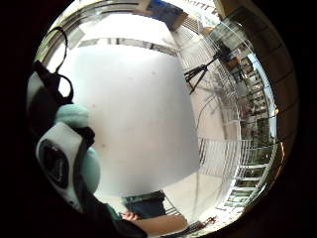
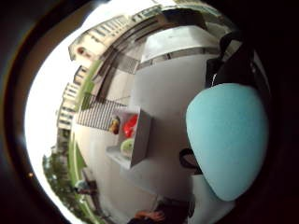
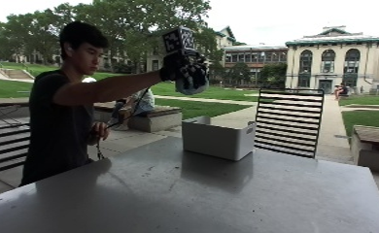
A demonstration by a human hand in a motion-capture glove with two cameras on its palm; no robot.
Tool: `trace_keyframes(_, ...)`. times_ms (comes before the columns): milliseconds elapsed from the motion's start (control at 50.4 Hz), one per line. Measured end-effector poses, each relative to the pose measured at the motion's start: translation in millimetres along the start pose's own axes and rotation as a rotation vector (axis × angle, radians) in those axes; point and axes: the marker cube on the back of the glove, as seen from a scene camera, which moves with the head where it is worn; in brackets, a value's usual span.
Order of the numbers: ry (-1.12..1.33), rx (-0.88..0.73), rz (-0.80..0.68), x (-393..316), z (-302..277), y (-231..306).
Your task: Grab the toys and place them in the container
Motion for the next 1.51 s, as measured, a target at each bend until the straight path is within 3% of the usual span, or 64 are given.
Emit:
trace_keyframes(238,-0.053,-0.007,-0.149,-154,12,1)
trace_keyframes(377,-0.025,-0.018,-0.214,-211,27,7)
trace_keyframes(476,-0.055,-0.006,-0.342,-251,35,17)
trace_keyframes(635,-0.185,-0.045,-0.416,-226,54,-1)
trace_keyframes(833,-0.019,-0.096,-0.352,-238,88,-4)
trace_keyframes(972,-0.101,-0.232,-0.356,-238,100,2)
trace_keyframes(1210,-0.024,-0.130,-0.351,-212,88,-1)
trace_keyframes(1329,0.037,-0.093,-0.343,-239,71,23)
trace_keyframes(1408,-0.183,-0.120,-0.489,-234,51,39)
trace_keyframes(1448,-0.137,-0.104,-0.440,-216,50,36)
trace_keyframes(1507,0.096,-0.050,-0.252,-170,58,20)
